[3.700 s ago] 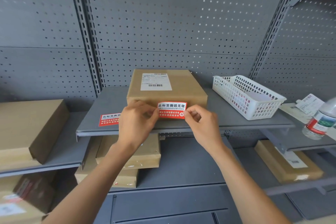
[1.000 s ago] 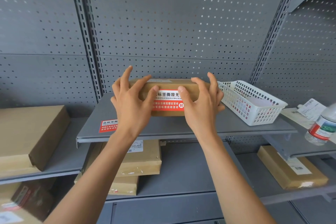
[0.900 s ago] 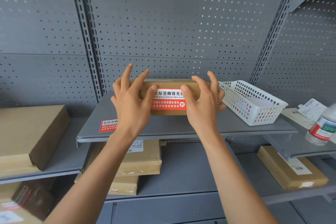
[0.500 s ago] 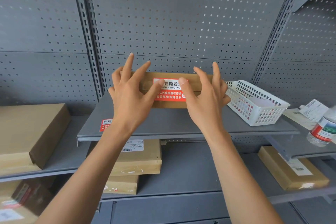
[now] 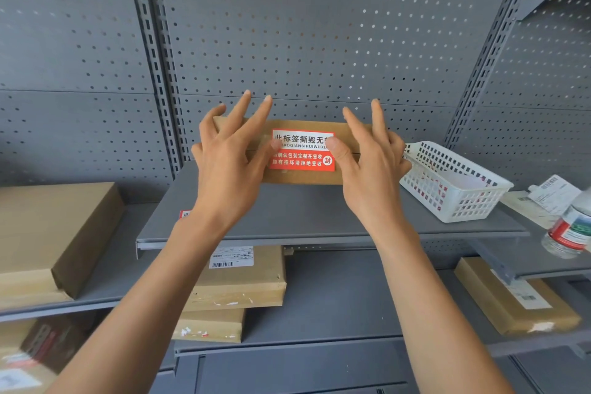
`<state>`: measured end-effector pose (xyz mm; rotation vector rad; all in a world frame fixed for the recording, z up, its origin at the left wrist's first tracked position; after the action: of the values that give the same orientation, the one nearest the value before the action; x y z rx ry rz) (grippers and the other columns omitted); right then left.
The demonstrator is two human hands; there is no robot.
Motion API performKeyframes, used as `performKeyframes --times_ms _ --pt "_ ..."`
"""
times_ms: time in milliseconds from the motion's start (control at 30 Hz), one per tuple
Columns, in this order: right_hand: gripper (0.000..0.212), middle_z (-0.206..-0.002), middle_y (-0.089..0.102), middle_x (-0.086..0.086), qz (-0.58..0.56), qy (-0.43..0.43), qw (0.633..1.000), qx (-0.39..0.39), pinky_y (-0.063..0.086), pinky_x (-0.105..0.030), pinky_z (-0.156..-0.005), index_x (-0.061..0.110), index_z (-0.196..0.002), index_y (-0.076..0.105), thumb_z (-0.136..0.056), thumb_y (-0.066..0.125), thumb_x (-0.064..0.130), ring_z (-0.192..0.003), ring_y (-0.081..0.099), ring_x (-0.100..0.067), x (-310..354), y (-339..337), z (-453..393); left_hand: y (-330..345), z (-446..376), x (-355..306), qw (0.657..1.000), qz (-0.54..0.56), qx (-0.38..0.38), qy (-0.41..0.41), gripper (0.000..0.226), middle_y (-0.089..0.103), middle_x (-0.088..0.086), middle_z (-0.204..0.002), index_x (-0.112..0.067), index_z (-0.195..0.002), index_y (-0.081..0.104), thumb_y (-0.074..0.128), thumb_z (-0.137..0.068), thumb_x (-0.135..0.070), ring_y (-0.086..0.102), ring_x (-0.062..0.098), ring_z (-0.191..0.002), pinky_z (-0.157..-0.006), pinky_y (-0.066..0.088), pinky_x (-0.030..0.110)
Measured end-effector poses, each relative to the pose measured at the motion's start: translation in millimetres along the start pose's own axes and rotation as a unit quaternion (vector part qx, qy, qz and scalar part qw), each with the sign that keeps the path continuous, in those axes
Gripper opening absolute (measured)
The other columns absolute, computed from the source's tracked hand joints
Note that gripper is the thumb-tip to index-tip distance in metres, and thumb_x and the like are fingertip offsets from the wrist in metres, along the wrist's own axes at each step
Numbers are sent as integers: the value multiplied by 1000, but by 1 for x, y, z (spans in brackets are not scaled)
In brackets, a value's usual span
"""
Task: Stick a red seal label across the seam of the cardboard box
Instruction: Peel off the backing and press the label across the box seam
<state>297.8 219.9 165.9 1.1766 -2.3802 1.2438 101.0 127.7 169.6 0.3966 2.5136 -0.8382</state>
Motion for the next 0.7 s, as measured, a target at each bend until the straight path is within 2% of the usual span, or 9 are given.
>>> performKeyframes --times_ms 100,167,267,333,533,700 --pt "54 -172 7 7 5 -1 1000 5 18 -56 -110 38 -153 39 -102 42 54 -149 19 -34 1 0 -1 -1 0 0 1000 -3 2 6 47 33 -7 -166 -43 -149 46 52 -103 -38 24 33 -148 -105 24 53" --pt "58 -172 6 6 11 -5 1000 7 18 -57 -110 37 -153 38 -100 41 60 -150 18 -34 4 0 0 -2 0 1 1000 -7 3 5 42 33 -8 -166 -45 -145 52 52 -103 -41 24 33 -149 -102 21 49" --pt "80 -172 4 5 21 -4 1000 11 18 -57 -110 37 -154 35 -86 48 77 -151 17 -32 8 2 3 -2 1 -1 1000 -30 6 6 53 32 -11 -166 -46 -140 57 55 -90 -64 25 32 -148 -99 22 45" --pt "91 -172 2 4 32 -8 999 17 18 -57 -110 37 -155 32 -79 52 82 -151 15 -33 9 3 4 -2 0 -2 999 -42 6 14 63 33 -10 -166 -45 -139 58 55 -83 -73 26 34 -148 -99 25 45" --pt "91 -172 1 6 28 -19 999 36 19 -58 -109 40 -155 31 -78 55 81 -151 14 -34 7 8 4 -4 1 -1 999 -36 13 16 54 36 -7 -164 -46 -137 59 64 -86 -62 25 36 -147 -99 25 49" --pt "80 -172 3 10 29 -30 997 59 20 -59 -110 41 -155 31 -86 54 73 -149 16 -35 4 9 1 -5 1 1 999 -20 28 23 48 33 -6 -166 -49 -137 57 65 -90 -52 22 34 -149 -106 21 51"
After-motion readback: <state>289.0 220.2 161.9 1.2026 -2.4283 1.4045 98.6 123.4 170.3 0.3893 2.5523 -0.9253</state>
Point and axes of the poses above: each hand's wrist, its own z-axis away from the middle knuckle, its own y-axis out of the palm, x = y × z, the point moved 10 cm from there along -z, towards the middle knuckle
